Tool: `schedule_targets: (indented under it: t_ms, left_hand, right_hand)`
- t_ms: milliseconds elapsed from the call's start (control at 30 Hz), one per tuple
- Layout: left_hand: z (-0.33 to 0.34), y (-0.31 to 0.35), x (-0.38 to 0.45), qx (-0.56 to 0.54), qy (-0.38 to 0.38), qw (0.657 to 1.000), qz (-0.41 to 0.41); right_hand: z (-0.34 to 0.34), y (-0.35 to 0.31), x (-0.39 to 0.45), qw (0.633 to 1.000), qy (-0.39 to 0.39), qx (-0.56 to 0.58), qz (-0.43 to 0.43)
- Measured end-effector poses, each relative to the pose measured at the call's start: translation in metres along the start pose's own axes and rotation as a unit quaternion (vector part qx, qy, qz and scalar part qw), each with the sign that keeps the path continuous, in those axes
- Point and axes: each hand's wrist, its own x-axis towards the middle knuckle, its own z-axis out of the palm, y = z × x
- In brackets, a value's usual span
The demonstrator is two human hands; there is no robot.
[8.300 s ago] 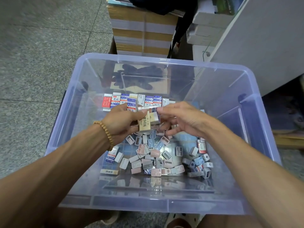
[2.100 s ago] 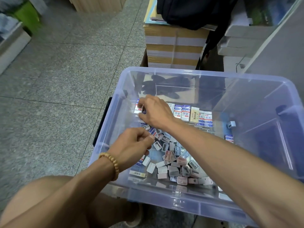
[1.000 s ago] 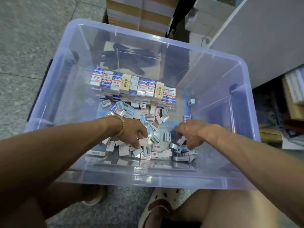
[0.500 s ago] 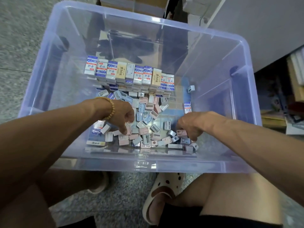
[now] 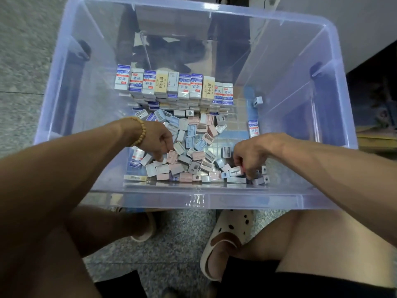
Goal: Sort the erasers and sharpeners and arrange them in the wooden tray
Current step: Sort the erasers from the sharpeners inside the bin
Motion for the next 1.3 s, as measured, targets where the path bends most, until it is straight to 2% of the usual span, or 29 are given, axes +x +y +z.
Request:
schedule_targets:
  t_ms: [267, 433, 567, 733, 900, 1033, 1133, 1300]
  left_hand:
    - [-0.005, -0.01, -0.002, 0.148, 0.027, 0.988, -0.041]
    - [-0.001, -0.016, -0.003, 0.3, -0.066, 0.95, -0.063]
    - [0.0, -0.014, -0.004, 0.306, -0.1, 0.944, -0.078]
    - [0.008, -0.007, -0.007, 0.369, -0.12, 0.918, -0.081]
    - [0.008, -0.015, -0.003, 0.313, -0.119, 0.939, -0.082]
    - [0.009, -0.017, 0.001, 0.188, -0.136, 0.97, -0.074]
    - [0.015, -0.012, -0.002, 0.121, -0.155, 0.976, -0.092]
    - [0.019, -0.008, -0.004, 0.14, -0.167, 0.968, -0.122]
  right_hand:
    - [-0.001, -0.003, 0.003, 1.0, -0.028, -0.01, 0.003]
    - [0.002, -0.006, 0.008, 0.998, -0.067, -0.002, 0.012]
    - [0.002, -0.007, 0.007, 0.998, -0.06, 0.028, 0.021]
    - [0.001, -0.005, 0.01, 0.996, -0.038, 0.081, 0.003]
    - [-0.011, -0.005, 0.006, 0.985, 0.02, 0.167, -0.047]
    - [-0.022, -0.005, -0.001, 0.964, 0.078, 0.242, -0.078]
    - [-0.025, -0.01, -0.003, 0.949, 0.1, 0.282, -0.101]
    - [-0.026, -0.013, -0.004, 0.932, 0.118, 0.321, -0.122]
